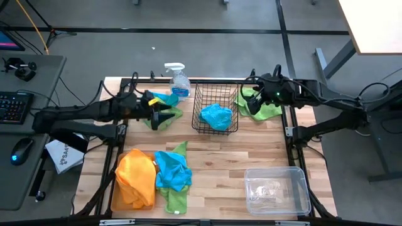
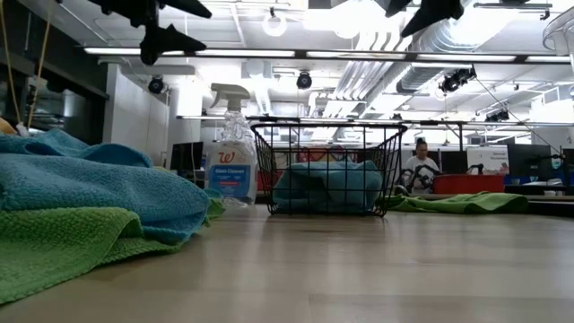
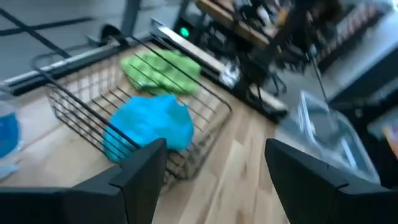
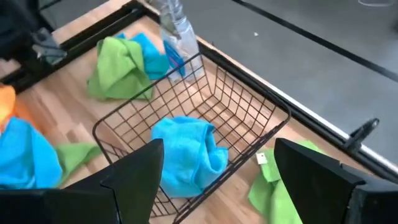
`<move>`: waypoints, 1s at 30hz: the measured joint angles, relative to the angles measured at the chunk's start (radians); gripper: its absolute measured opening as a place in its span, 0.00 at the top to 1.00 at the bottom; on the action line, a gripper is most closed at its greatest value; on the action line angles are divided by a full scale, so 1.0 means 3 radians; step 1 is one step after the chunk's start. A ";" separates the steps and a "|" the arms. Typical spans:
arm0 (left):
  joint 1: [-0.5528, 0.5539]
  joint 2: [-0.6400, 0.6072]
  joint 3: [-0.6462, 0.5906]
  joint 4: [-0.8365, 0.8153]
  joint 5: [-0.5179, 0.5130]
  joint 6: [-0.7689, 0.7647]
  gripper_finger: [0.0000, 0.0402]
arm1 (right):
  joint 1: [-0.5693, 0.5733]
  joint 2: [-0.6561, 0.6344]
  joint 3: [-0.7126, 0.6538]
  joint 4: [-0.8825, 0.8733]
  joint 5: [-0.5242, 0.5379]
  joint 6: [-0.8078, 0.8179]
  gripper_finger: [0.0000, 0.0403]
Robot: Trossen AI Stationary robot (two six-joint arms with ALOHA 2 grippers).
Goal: Sort microfiber towel by color & place in baskets
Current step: Put the top right green towel into the transparent bin
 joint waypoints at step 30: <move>0.0082 -0.1044 -0.0013 -0.0088 0.0000 0.0446 0.35 | -0.0637 0.0003 -0.1269 -0.0264 -0.0411 0.1343 0.25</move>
